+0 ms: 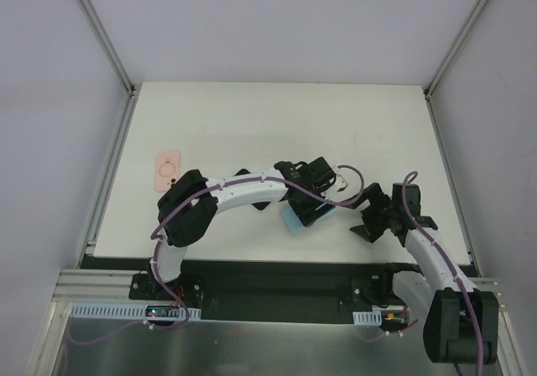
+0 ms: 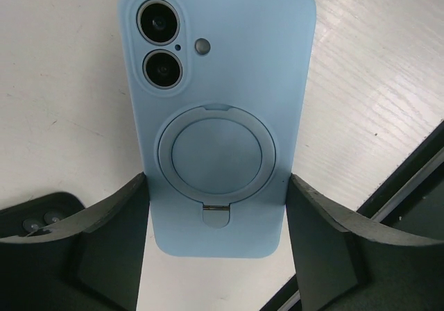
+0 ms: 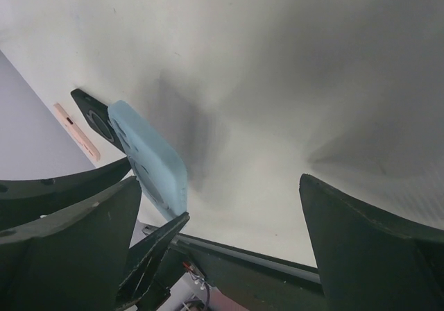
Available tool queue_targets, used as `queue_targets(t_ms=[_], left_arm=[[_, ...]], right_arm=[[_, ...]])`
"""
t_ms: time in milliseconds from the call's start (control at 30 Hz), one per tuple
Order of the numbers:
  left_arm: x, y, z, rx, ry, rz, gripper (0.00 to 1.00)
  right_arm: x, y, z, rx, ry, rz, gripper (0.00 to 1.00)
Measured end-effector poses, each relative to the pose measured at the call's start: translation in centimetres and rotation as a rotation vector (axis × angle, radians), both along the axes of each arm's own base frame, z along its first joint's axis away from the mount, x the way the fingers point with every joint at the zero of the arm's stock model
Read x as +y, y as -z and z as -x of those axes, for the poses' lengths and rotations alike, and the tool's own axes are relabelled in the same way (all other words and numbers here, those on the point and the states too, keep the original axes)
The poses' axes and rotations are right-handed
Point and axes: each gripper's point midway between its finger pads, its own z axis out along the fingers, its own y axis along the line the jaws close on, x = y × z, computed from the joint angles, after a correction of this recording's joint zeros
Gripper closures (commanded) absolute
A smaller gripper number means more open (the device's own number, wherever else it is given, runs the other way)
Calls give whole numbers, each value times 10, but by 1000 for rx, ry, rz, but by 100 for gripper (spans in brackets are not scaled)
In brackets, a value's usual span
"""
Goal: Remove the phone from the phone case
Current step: Pick up the phone at the center of the board, then adjust the phone.
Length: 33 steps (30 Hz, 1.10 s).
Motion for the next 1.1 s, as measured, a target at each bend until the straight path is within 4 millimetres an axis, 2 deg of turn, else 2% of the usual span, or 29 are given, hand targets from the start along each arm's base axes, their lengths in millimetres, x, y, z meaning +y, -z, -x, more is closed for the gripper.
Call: queue_targets(t_ms=[200,400,500,600,633,700,733,800,833,900,967,1000,1033,1100], left_arm=[[-1,-6,3,36,8,31,94],[-3,-23,6,89,17,98,94],[-4,-34,8,125,26,145,94],[-4,-46,7,151,28,186,93],[-3,-49,7,156,28,196,94],[-2,-52,6,161,27,206,93],[-2,-53,6,166,27,209,92],[-1,-53,7,172,28,210,90],[-1,-53,8,178,27,207,89],[2,-53,11,198,22,203,84],[1,-55,13,220,25,216,61],[0,-56,13,216,27,220,54],[-2,-58,14,214,32,231,44],[-4,-62,13,204,39,243,32]], right_arm=[[26,-6,-8,-36,-115,-29,4],[50,-22,-21,-110,-197,-59,16],[55,-26,-27,-125,-192,-88,28],[58,-31,-30,-141,-187,-109,43],[59,-33,-31,-146,-186,-116,52],[61,-37,-34,-159,-184,-130,60],[62,-38,-34,-164,-185,-136,70],[64,-41,-35,-171,-186,-145,82],[65,-43,-35,-175,-190,-150,98],[68,-50,-35,-200,-212,-167,99],[69,-54,-35,-216,-216,-167,99],[67,-52,-36,-215,-210,-153,99],[66,-49,-35,-200,-200,-148,99],[63,-45,-34,-178,-185,-133,99]])
